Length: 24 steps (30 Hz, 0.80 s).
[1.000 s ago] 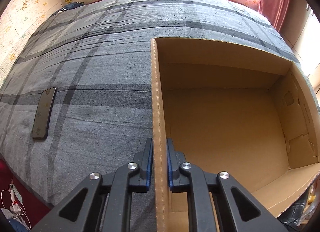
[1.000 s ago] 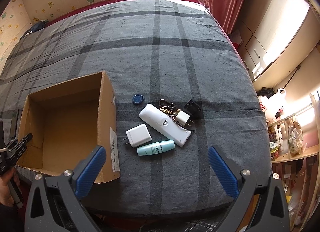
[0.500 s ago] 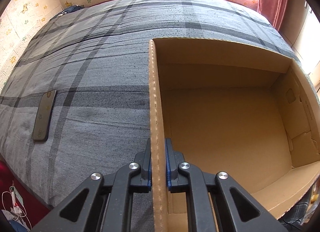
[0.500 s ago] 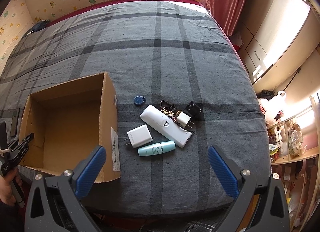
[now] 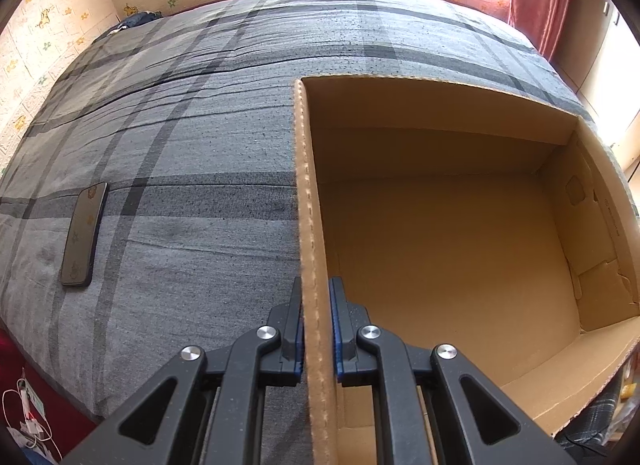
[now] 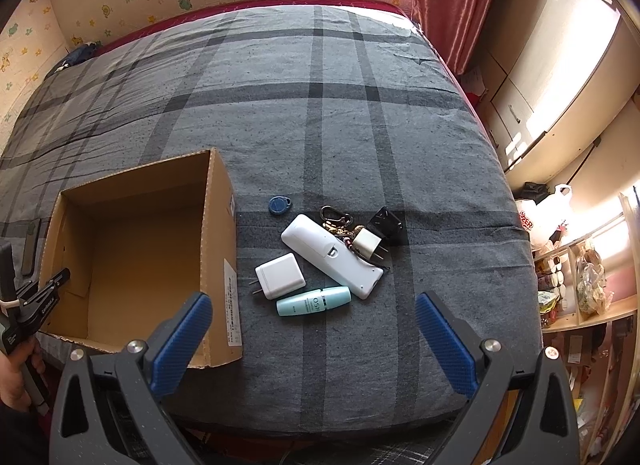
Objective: Organize rigid objects
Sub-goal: 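Move the right gripper toward the black round object while left gripper holds box wall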
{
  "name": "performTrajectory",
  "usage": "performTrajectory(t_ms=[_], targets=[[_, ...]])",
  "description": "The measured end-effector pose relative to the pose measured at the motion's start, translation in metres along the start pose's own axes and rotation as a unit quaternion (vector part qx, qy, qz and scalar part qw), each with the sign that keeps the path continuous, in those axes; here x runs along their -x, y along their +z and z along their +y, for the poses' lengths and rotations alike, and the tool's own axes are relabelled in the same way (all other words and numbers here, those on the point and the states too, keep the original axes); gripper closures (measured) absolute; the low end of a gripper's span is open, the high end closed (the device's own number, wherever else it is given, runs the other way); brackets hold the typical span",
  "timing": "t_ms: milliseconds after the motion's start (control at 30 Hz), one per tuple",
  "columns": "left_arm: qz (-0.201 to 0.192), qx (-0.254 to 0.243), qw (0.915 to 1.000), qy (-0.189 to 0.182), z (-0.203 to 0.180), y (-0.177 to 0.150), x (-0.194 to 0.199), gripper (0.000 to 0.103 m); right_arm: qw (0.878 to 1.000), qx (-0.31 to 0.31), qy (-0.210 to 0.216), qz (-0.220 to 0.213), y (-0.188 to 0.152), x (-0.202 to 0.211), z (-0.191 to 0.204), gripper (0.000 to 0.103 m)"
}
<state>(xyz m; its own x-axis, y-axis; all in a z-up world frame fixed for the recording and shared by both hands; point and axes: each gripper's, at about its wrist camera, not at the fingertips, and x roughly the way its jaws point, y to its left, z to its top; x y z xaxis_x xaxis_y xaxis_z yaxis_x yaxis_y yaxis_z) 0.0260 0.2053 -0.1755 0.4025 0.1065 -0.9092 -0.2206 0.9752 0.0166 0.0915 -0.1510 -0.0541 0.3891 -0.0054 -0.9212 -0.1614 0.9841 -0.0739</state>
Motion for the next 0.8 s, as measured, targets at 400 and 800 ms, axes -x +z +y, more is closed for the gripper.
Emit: performTrajectory(t_ms=[400, 800], targets=[[-0.004, -0.001, 0.9999, -0.011, 0.002, -0.001, 0.0, 0.091, 1.0, 0.002, -0.011, -0.001, 0.001, -0.008, -0.003, 0.0], [-0.006, 0.003, 0.9999, -0.011, 0.002, -0.002, 0.0, 0.091, 0.999, -0.02, -0.019, 0.018, 0.016, -0.056, -0.042, 0.0]])
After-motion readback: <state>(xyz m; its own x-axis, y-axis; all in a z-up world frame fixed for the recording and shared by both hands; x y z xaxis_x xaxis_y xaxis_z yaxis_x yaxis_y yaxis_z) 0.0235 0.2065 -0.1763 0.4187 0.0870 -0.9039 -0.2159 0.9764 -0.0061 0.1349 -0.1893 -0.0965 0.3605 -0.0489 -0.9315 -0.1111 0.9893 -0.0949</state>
